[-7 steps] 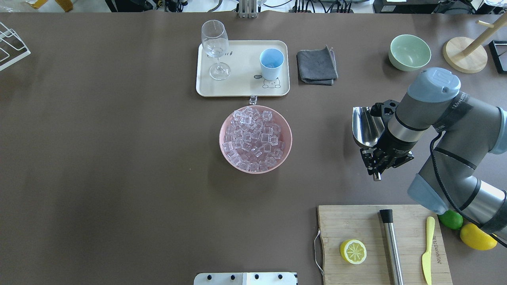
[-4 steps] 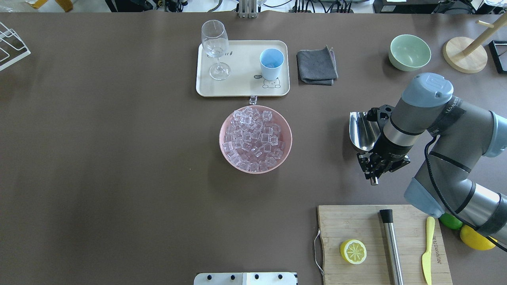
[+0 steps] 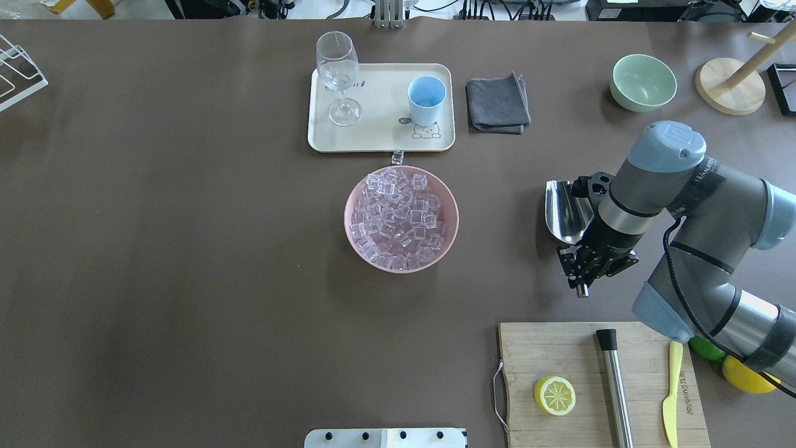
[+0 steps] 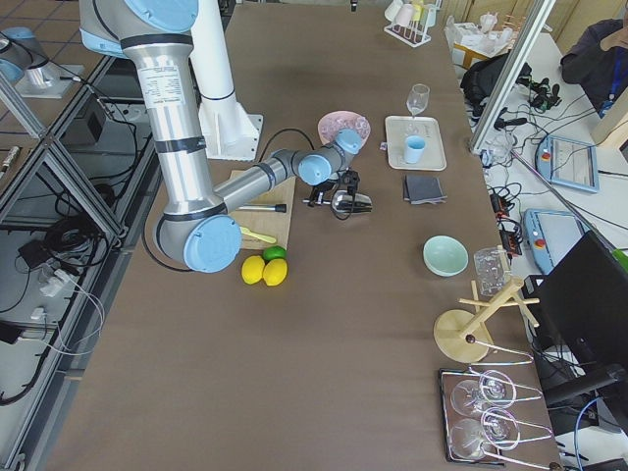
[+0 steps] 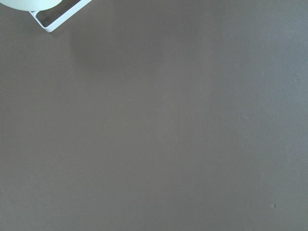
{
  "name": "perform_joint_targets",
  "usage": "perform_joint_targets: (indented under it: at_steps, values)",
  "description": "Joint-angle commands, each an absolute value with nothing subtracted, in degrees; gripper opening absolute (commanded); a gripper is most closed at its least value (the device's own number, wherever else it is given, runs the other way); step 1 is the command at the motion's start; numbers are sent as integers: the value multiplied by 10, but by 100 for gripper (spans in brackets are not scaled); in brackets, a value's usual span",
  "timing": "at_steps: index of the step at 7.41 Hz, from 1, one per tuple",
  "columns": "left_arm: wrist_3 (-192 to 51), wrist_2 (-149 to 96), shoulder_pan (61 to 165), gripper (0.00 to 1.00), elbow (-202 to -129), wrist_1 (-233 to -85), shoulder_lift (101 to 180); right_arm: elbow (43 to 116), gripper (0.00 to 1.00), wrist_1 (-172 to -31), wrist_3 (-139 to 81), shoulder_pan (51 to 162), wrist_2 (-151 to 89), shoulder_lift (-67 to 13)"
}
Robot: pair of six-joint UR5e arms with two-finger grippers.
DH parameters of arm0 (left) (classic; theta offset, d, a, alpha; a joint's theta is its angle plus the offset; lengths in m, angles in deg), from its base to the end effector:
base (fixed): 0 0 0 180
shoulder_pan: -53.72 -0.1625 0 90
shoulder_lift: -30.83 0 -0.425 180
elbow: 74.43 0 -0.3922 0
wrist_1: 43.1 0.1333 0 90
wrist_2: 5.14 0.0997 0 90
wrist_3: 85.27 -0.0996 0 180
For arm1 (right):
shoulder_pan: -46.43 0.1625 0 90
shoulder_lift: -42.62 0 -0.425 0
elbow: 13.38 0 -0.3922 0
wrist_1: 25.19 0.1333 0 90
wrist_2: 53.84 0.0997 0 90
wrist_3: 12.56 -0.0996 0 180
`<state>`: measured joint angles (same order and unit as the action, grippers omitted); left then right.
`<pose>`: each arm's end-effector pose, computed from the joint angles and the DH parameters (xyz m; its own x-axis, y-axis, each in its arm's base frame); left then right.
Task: Put ice in cup with scoop
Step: 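Lower the scoop onto the table with the right gripper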
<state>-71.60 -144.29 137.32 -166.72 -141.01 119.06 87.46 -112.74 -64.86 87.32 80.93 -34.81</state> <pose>-0.0033 -0.4907 0.6336 0.6456 -0.0544 -0.7617 0.0436 0.9985 -0.0344 -0.3918 -0.4228 0.4416 0.6804 0.0149 0.7327 0.2320 0.9440 -0.2347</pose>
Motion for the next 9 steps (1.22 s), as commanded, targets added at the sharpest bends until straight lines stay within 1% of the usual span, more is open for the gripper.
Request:
perform_joint_targets:
  at_steps: [1, 4, 6, 9]
  values:
    - [-751, -1443, 1388, 99, -1657, -1410, 1187, 877, 98, -1126, -649, 873, 811, -345]
    - [-751, -1444, 1388, 99, -1657, -1410, 1187, 882, 98, -1126, -649, 873, 813, -345]
    - [-751, -1444, 1389, 99, -1657, -1410, 1187, 899, 98, -1128, -649, 874, 813, -346]
    - [-751, -1444, 1389, 99, -1658, -1410, 1187, 917, 98, -1129, -642, 899, 780, -350]
